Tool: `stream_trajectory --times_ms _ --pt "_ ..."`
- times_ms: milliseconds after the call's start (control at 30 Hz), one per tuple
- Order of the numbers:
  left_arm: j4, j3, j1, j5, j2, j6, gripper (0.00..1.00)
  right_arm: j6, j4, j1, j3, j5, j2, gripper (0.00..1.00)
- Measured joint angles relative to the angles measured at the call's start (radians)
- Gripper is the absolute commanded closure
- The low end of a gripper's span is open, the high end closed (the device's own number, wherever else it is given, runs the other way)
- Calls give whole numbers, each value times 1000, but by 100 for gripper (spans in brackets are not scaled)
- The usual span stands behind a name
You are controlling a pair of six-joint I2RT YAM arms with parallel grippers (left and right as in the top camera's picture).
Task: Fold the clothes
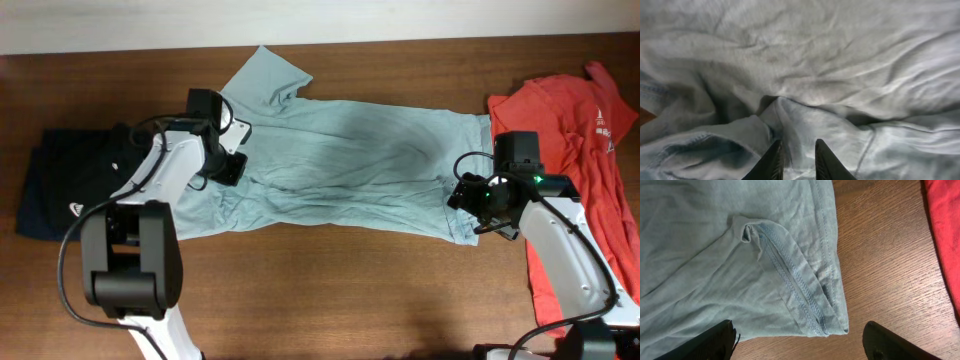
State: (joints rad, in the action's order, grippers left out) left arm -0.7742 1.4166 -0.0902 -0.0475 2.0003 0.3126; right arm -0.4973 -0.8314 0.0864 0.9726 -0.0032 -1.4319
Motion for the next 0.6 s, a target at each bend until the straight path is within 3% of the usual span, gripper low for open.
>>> stream_trajectory --times_ms 200,267,300,600 --pt "-22 -7 1 11 26 2 75 0 -3 0 0 0 0 14" --pt "-18 -7 1 14 26 2 97 0 -2 0 0 0 0 14" --pt "-14 -7 1 14 26 1 100 0 -2 0 0 0 0 14" --pt "35 26 1 52 27 6 99 0 -2 0 0 0 0 14"
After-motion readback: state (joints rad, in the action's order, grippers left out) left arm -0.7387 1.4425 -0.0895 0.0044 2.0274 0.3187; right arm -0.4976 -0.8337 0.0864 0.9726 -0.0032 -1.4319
